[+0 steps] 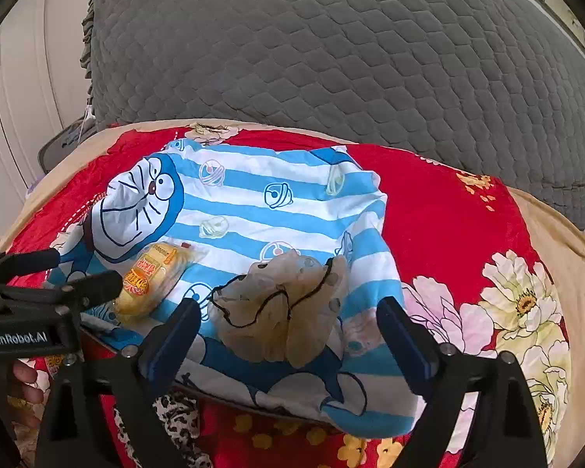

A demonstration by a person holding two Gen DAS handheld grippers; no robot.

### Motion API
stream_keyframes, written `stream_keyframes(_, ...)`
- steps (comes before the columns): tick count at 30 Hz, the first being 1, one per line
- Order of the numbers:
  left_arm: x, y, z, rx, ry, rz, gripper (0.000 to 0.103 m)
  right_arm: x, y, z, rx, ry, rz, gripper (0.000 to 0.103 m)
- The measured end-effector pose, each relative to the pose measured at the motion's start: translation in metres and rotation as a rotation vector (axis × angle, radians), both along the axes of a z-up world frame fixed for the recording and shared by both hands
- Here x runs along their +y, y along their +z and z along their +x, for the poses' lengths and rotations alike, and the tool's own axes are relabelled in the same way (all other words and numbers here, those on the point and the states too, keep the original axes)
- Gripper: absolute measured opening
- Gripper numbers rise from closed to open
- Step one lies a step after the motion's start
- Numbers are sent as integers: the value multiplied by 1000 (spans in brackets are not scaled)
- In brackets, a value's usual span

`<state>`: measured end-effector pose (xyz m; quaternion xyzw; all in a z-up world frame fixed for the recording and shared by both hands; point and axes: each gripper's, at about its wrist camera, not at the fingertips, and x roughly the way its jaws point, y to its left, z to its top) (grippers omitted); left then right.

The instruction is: Organize objects

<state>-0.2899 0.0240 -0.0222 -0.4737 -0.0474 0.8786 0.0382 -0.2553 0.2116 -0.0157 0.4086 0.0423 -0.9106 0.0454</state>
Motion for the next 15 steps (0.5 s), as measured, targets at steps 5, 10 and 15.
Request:
stream_keyframes(5,-2,3,6,-1,1,-6,103,2,3,3,-7,-3,2,93)
stream_keyframes(10,-4,7,14,-10,5,-2,103,0,10,10,-10,4,10,97)
stream_keyframes(15,-2,15,26,-7,-2,0,103,-3,24,22,-1,10,0,98)
